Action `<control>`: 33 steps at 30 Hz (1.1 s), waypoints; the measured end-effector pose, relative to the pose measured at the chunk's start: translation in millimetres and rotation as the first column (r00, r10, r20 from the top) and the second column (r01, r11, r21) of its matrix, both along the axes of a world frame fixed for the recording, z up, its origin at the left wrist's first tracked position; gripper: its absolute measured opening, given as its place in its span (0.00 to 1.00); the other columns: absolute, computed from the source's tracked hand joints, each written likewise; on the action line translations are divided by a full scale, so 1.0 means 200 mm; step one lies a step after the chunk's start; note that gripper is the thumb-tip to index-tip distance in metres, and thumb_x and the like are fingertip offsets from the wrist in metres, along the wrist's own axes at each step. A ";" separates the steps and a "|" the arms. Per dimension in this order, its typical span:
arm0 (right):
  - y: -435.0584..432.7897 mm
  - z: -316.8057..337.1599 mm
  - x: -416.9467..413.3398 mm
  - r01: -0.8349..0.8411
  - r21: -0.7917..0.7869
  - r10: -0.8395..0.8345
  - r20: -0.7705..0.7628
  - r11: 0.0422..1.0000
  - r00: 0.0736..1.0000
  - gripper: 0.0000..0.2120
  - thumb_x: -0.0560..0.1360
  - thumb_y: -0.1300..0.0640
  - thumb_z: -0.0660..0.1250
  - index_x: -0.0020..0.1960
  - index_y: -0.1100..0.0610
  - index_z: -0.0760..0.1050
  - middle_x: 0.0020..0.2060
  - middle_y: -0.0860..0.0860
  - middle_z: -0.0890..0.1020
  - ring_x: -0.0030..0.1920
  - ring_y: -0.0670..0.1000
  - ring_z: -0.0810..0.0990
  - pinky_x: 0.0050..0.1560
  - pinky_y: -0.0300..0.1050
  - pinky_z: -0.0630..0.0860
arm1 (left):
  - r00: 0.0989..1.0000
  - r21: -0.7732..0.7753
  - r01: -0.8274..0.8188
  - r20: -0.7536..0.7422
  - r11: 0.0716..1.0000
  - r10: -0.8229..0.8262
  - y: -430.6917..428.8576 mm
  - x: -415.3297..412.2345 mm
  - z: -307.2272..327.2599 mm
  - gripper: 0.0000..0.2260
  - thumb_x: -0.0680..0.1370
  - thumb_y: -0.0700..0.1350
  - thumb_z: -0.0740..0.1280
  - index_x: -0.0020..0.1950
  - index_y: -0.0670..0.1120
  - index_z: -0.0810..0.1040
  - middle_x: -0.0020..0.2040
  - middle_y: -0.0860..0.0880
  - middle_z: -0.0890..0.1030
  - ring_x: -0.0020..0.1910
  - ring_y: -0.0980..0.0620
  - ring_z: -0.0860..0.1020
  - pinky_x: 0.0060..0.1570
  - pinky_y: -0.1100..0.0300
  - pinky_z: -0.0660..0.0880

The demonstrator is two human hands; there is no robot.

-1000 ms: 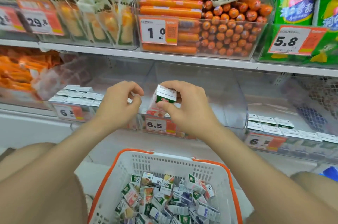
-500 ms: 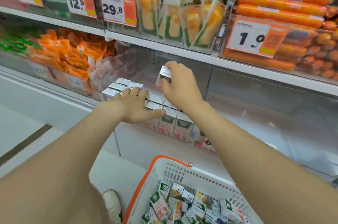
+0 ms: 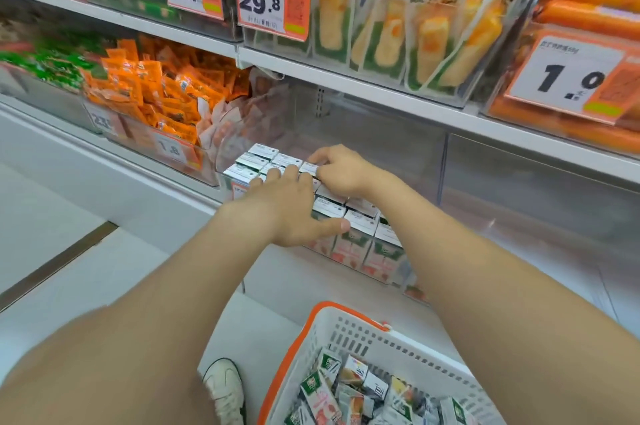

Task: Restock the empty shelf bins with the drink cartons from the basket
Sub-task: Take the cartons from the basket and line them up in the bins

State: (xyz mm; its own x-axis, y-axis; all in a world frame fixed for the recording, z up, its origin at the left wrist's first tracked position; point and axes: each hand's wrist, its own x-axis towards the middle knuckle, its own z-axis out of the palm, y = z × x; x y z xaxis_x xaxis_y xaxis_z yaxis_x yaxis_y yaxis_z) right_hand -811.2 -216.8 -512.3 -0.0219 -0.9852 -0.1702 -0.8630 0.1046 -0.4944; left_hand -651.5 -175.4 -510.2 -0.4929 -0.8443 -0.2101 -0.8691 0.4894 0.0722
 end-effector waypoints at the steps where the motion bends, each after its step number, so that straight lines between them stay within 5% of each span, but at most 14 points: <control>1: 0.02 0.01 0.00 -0.005 -0.002 0.005 -0.017 1.000 1.000 0.24 0.80 0.62 0.58 0.75 0.56 0.72 0.67 0.55 0.79 0.67 0.58 0.76 0.64 0.48 0.73 | 1.000 -0.018 0.002 -0.008 1.000 -0.002 0.01 0.00 0.00 0.45 0.74 0.79 0.55 0.76 0.44 0.67 0.73 0.42 0.68 0.73 0.38 0.66 0.71 0.38 0.67; 4: 0.15 0.04 0.00 0.016 -0.193 -0.024 -0.042 0.981 0.999 0.24 0.79 0.61 0.58 0.75 0.58 0.72 0.67 0.57 0.80 0.72 0.60 0.72 0.70 0.52 0.72 | 0.998 -0.102 0.026 -0.047 0.994 -0.031 0.06 0.01 0.01 0.35 0.78 0.74 0.59 0.69 0.45 0.72 0.66 0.43 0.72 0.67 0.40 0.70 0.66 0.40 0.72; 8: 0.53 0.06 0.03 0.114 -0.553 -0.146 -0.015 0.825 0.989 0.16 0.72 0.53 0.56 0.50 0.50 0.81 0.42 0.52 0.85 0.47 0.58 0.82 0.47 0.52 0.81 | 0.983 -0.317 0.021 -0.169 0.948 -0.078 0.23 -0.02 0.02 0.22 0.79 0.62 0.67 0.62 0.46 0.72 0.59 0.44 0.76 0.61 0.39 0.74 0.55 0.45 0.73; 11: 0.90 0.02 0.02 0.066 -0.620 -0.134 -0.064 0.782 0.989 0.11 0.71 0.52 0.58 0.40 0.52 0.78 0.31 0.51 0.81 0.34 0.58 0.79 0.35 0.49 0.76 | 0.960 -0.249 0.065 -0.247 0.966 -0.129 0.38 -0.03 -0.01 0.10 0.77 0.55 0.69 0.51 0.50 0.74 0.51 0.47 0.81 0.53 0.41 0.80 0.46 0.49 0.77; 14: 1.19 -0.14 -0.02 -0.058 -0.458 -0.013 -0.149 0.887 0.989 0.11 0.70 0.52 0.55 0.36 0.52 0.74 0.26 0.50 0.76 0.28 0.55 0.74 0.30 0.47 0.74 | 0.963 -0.045 0.235 -0.124 0.971 -0.239 0.54 -0.06 -0.12 0.06 0.77 0.54 0.69 0.47 0.53 0.76 0.46 0.50 0.81 0.50 0.43 0.81 0.45 0.50 0.80; 17: 1.33 -0.39 -0.11 -0.088 -0.159 0.045 -0.254 0.983 0.966 0.13 0.71 0.52 0.55 0.40 0.53 0.78 0.32 0.53 0.80 0.33 0.58 0.78 0.35 0.51 0.80 | 0.930 0.216 0.330 0.093 0.919 -0.355 0.64 -0.14 -0.29 0.09 0.82 0.52 0.67 0.56 0.48 0.78 0.50 0.49 0.80 0.53 0.44 0.78 0.51 0.52 0.78; 19: 1.37 -0.58 -0.19 -0.063 0.002 0.061 -0.279 0.998 0.958 0.12 0.73 0.55 0.59 0.44 0.54 0.81 0.37 0.55 0.83 0.38 0.59 0.80 0.39 0.52 0.82 | 0.881 0.350 0.342 0.204 0.872 -0.428 0.66 -0.21 -0.44 0.06 0.84 0.50 0.64 0.56 0.48 0.74 0.52 0.47 0.76 0.43 0.47 0.75 0.42 0.55 0.74; 22: 1.42 -0.85 -0.30 0.010 0.133 0.024 -0.250 0.991 0.968 0.12 0.76 0.59 0.60 0.45 0.57 0.83 0.39 0.57 0.84 0.39 0.58 0.82 0.41 0.54 0.83 | 0.859 0.421 0.304 0.266 0.854 -0.437 0.65 -0.28 -0.71 0.03 0.84 0.44 0.62 0.54 0.50 0.68 0.53 0.48 0.68 0.41 0.47 0.69 0.33 0.59 0.63; 25: 1.44 -1.09 -0.38 0.036 0.209 0.017 -0.245 0.977 0.969 0.12 0.76 0.59 0.60 0.46 0.58 0.83 0.40 0.57 0.84 0.40 0.59 0.83 0.43 0.56 0.84 | 0.857 0.457 0.272 0.285 0.847 -0.430 0.65 -0.32 -0.92 0.06 0.82 0.37 0.63 0.55 0.48 0.72 0.56 0.45 0.75 0.47 0.46 0.68 0.41 0.56 0.68; 28: 1.46 -1.27 -0.43 0.016 0.260 0.047 -0.234 0.965 0.971 0.12 0.79 0.59 0.59 0.51 0.58 0.82 0.45 0.57 0.83 0.44 0.60 0.82 0.47 0.57 0.83 | 0.880 0.512 0.220 0.263 0.830 -0.395 0.67 -0.32 -1.08 0.16 0.82 0.34 0.61 0.68 0.44 0.78 0.68 0.42 0.78 0.51 0.44 0.77 0.46 0.53 0.74; 33: 1.49 -1.47 -0.38 -0.124 0.394 0.197 -0.152 0.911 0.969 0.09 0.79 0.66 0.59 0.47 0.58 0.77 0.38 0.53 0.79 0.41 0.55 0.77 0.47 0.52 0.79 | 0.882 0.595 0.117 0.305 0.795 -0.359 0.73 -0.24 -1.31 0.16 0.82 0.34 0.61 0.69 0.43 0.78 0.65 0.45 0.79 0.53 0.46 0.79 0.51 0.52 0.77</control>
State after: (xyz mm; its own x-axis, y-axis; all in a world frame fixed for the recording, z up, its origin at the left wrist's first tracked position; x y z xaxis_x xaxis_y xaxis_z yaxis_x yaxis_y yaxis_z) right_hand -887.2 81.6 -806.7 0.0638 -0.8397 -0.5393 -0.9555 0.1046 -0.2759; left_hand -699.3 -30.0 -771.6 -0.4379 -0.3919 -0.8091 -0.7421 0.6656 0.0793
